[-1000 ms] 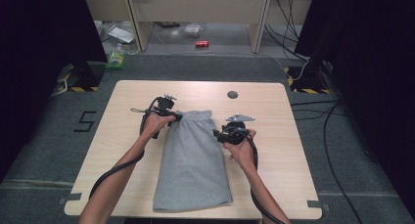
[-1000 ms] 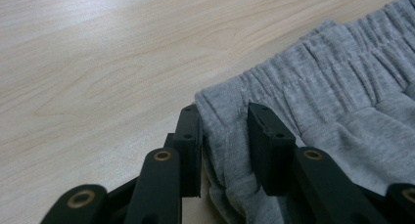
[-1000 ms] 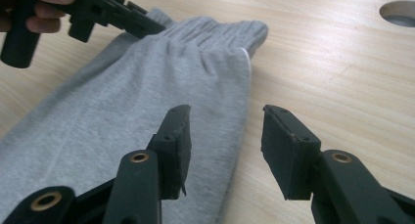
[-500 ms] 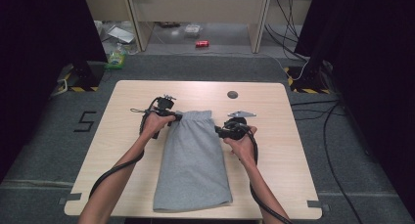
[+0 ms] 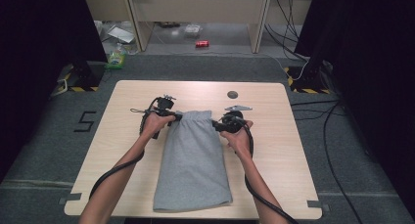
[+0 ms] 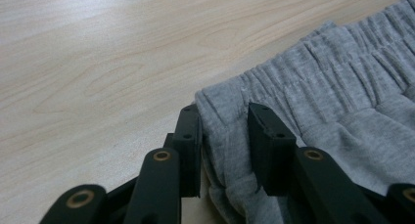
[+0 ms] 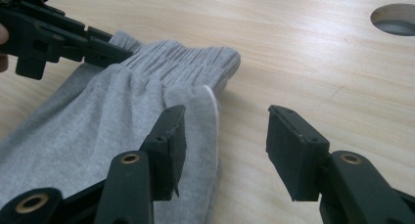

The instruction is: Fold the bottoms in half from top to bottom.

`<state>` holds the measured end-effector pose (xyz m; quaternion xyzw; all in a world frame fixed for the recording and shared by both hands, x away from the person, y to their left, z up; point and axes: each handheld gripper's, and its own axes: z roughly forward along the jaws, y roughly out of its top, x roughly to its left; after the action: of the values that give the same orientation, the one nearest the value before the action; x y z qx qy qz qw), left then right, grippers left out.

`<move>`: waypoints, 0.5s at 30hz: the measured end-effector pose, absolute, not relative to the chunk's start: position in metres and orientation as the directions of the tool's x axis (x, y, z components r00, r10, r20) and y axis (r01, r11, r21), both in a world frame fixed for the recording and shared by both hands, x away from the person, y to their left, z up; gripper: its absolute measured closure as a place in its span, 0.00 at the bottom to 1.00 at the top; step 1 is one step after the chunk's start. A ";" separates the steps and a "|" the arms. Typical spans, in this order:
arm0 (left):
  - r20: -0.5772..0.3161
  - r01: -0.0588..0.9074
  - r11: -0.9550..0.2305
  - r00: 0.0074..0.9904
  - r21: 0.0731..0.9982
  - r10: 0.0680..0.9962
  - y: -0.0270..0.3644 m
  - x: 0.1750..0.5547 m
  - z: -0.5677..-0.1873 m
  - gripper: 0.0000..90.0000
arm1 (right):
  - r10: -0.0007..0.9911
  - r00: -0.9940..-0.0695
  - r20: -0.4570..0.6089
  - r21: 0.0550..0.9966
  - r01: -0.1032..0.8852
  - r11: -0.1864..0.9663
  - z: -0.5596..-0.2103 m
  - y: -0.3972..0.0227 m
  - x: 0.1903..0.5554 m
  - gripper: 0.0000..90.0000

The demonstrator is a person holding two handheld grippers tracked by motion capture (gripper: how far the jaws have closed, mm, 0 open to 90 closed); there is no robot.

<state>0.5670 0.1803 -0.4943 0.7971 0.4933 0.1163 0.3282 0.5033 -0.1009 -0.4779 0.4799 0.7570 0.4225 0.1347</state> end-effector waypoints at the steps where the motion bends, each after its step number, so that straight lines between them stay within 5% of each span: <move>1: -0.139 0.710 -0.298 0.486 0.638 0.863 0.180 0.567 -0.494 0.74 | 0.841 -0.501 0.204 0.767 0.616 0.180 -0.478 -0.099 0.505 0.55; 15: -0.148 0.712 -0.288 0.482 0.641 0.863 0.181 0.567 -0.495 0.74 | 0.863 -0.474 0.172 0.715 0.663 0.221 -0.490 -0.068 0.532 0.52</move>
<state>0.5665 0.1815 -0.4950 0.7942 0.4959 0.1141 0.3322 0.5318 -0.0683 -0.4898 0.4955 0.7702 0.3793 0.1321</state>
